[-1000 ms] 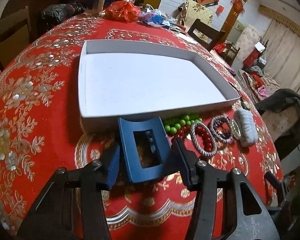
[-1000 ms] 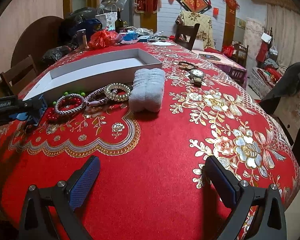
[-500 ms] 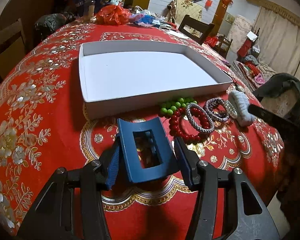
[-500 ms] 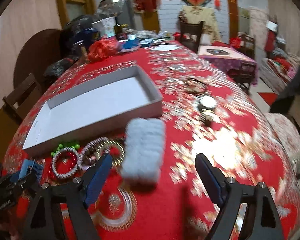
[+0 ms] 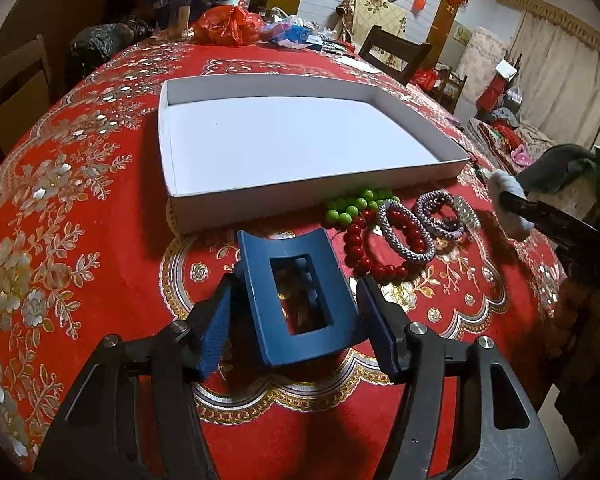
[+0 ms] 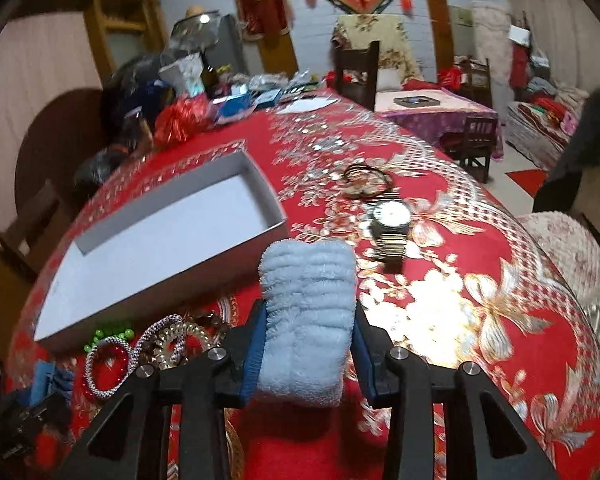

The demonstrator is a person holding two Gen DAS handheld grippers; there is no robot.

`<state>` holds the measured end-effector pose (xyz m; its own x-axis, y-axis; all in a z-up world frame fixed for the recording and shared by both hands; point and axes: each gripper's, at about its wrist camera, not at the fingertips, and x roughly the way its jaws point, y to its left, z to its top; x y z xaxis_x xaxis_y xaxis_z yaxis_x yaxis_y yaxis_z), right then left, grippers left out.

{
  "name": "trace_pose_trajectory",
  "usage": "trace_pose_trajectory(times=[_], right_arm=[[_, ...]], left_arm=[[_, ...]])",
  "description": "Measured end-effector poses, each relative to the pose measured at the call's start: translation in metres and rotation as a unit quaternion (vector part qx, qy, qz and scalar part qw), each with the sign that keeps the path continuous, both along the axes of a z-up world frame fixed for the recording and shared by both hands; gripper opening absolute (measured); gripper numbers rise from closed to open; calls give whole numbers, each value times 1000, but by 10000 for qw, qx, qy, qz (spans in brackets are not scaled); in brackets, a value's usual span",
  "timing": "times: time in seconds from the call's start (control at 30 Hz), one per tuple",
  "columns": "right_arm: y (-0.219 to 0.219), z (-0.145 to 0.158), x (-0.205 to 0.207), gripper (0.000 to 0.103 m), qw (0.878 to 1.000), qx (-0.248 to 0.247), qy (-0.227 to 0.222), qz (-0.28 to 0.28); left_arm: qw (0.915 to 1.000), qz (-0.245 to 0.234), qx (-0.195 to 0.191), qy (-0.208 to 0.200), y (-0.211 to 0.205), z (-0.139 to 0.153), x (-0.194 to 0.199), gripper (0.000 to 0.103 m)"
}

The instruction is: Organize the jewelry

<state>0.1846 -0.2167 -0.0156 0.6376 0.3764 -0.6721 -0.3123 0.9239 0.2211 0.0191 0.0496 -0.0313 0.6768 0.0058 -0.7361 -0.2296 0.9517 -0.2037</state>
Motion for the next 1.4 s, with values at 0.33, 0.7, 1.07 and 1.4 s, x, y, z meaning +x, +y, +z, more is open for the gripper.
trace_pose_trajectory(times=[0.33, 0.7, 1.07, 1.4], right_arm=[[15, -1, -6, 38, 9989, -429, 33, 173], [20, -3, -6, 38, 9978, -641, -13, 176], [31, 1, -14, 38, 9947, -957, -276, 248], [26, 1, -12, 38, 9950, -986, -168, 2]], left_arm=[[9999, 10, 129, 56, -5, -2, 3, 60], [9999, 11, 159, 19, -3, -1, 0, 55], [9994, -247, 194, -170, -9, 3, -4, 50], [9981, -424, 185, -397, -14, 9, 3, 50]])
